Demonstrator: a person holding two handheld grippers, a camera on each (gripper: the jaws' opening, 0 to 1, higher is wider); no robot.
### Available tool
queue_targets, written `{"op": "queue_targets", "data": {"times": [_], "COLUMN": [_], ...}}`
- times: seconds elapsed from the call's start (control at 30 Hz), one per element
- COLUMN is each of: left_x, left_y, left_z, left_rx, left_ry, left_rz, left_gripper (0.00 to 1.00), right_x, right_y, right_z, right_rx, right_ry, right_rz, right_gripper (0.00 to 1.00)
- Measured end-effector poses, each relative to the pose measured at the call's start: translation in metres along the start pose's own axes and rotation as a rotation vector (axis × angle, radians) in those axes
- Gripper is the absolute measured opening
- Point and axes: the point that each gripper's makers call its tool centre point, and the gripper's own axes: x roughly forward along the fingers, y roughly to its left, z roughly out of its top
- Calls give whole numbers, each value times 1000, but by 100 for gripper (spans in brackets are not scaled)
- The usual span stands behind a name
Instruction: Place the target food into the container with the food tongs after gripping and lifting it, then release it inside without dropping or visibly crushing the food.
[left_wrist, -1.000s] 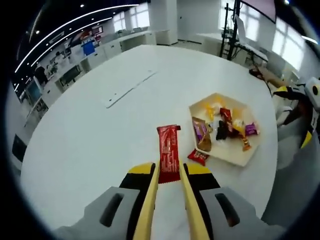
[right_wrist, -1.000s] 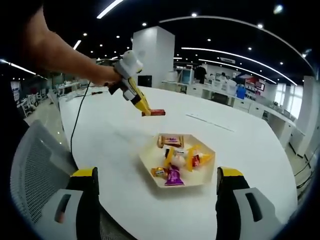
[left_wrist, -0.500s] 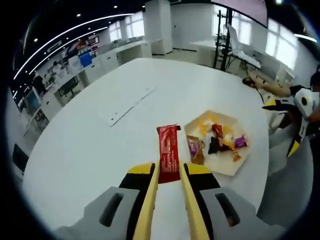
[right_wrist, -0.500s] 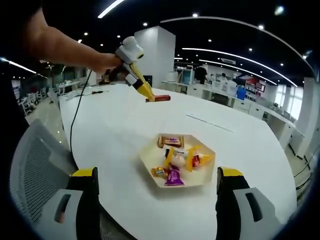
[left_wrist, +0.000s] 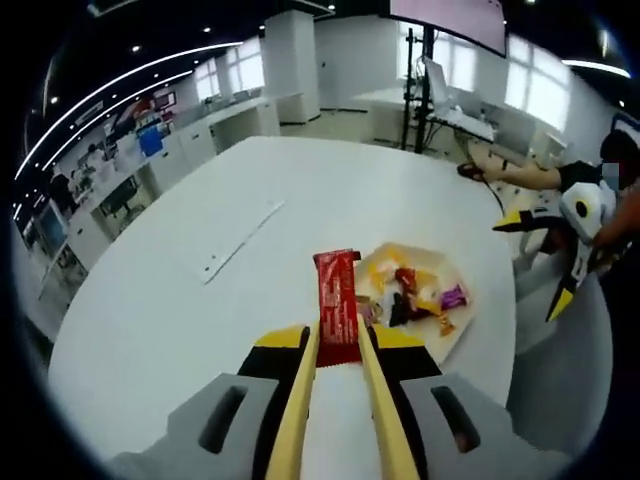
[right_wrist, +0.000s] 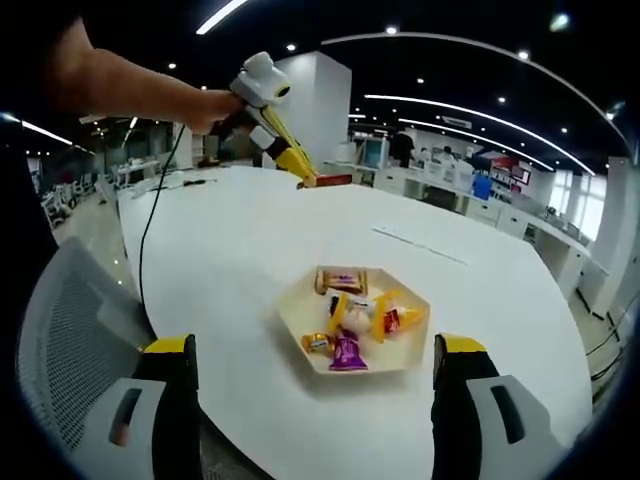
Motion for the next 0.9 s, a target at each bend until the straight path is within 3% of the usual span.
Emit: {"op": "queue_targets", "data": {"times": [0.43,0.9], "left_x": [3,4], "left_y": [-38,-68], "left_z": [20,23], "left_rx": [75,142], "left_ry": [0,29], "left_rz": [-85,-140], "left_gripper": [19,20], "right_x": [-2,-9], "right_y": [-3,-9], "right_z": [3,19], "right_rx": [14,74], "right_ry": [-20,-119], "right_rz": [-13,-9], "right_gripper": [96,100]}}
